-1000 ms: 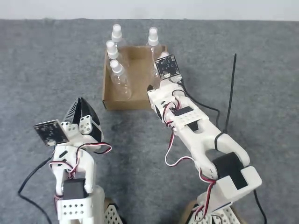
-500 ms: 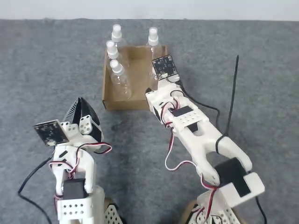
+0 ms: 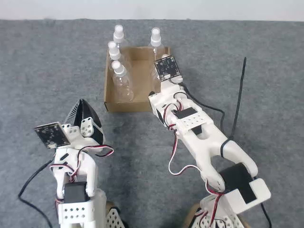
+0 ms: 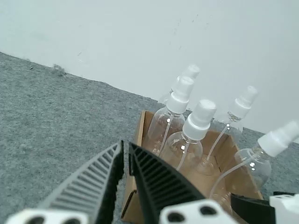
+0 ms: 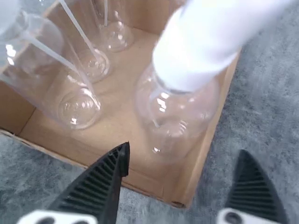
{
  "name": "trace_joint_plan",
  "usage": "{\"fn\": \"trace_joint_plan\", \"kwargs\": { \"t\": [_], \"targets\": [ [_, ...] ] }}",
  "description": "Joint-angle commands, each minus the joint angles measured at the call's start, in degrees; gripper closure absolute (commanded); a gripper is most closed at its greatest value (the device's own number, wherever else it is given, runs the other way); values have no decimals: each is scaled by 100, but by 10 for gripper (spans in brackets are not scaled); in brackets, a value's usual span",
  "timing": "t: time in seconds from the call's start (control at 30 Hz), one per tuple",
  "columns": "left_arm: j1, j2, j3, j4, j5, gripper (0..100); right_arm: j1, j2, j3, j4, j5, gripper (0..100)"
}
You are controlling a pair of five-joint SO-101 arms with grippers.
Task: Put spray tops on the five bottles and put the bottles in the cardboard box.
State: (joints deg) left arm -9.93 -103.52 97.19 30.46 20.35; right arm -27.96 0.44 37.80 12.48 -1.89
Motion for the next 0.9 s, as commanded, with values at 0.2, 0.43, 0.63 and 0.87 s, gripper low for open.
{"fn": "trace_joint_plan", "kwargs": {
  "t": [0.2, 0.43, 0.63, 0.87],
  "targets": [
    [-35, -70, -66, 35, -62, 988, -13, -488, -88, 119, -9, 849],
    [-35, -70, -66, 35, -62, 988, -13, -488, -88, 119, -9, 901],
    [-35, -70, -66, 35, -62, 988, -13, -488, -88, 119, 0, 919],
    [-35, -70, -66, 35, -62, 988, 110, -910, -18, 453, 0, 916]
  ]
}}
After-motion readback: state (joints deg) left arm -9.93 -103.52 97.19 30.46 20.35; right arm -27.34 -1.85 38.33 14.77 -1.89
